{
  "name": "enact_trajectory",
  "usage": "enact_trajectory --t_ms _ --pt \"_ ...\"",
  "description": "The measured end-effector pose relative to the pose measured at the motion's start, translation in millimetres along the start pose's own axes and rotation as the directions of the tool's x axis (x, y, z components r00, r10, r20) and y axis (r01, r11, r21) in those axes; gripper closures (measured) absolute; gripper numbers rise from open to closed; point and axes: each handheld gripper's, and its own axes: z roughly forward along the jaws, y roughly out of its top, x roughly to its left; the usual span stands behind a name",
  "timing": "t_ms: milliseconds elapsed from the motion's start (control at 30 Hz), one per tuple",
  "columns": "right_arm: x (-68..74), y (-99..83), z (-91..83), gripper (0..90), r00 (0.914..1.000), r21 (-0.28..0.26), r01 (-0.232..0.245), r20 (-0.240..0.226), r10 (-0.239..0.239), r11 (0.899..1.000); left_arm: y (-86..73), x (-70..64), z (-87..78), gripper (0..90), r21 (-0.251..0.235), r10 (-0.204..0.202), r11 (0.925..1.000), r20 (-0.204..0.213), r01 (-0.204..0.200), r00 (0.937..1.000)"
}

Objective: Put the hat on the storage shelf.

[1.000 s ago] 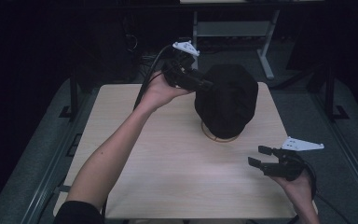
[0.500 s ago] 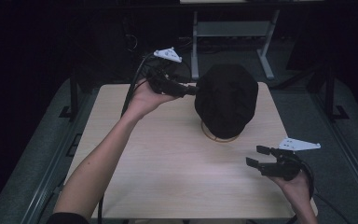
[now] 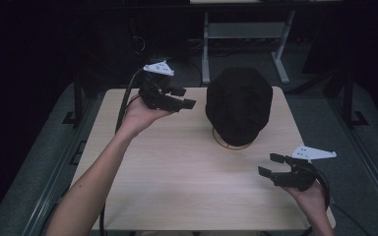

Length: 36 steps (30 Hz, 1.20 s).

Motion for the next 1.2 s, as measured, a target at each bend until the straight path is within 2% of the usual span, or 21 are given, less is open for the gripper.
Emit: enact_trajectory --t_ms 133,267,567,867,1100,1200 --pt "0.9 0.2 2.8 23.0 1.0000 0.011 0.000 0.004 0.000 1.000 -9.2 2.1 -7.7 36.7 0.005 0.003 1.0000 -0.003 -0.003 1.0000" --pt "1.7 0.0 5.9 22.6 0.9999 0.029 0.009 0.005 -0.009 1.000 -17.6 3.6 -15.1 35.5 -0.010 -0.004 0.9999 -0.013 0.004 0.9999" --pt "1.2 -0.6 6.6 21.6 1.0000 0.038 0.003 0.009 -0.004 0.999 -35.4 3.0 -23.2 33.4 -0.013 -0.013 0.9998 -0.011 0.013 0.9998" --pt "1.9 -3.7 0.6 20.7 0.9999 0.023 -0.004 0.014 0.003 1.000 -50.5 -2.2 -30.3 28.6 -0.021 -0.027 0.9994 -0.011 0.027 0.9996" --pt "0.5 -6.7 -0.7 20.9 0.9998 0.034 -0.008 0.021 0.007 0.999 -67.2 -6.0 -38.4 28.3 -0.033 -0.041 0.9986 -0.020 0.041 0.9989" --pt "0.2 -7.1 0.7 21.0 0.9997 0.041 -0.008 0.022 0.007 0.999 -73.6 -6.4 -38.9 28.1 -0.020 -0.042 0.9989 -0.025 0.042 0.9988"
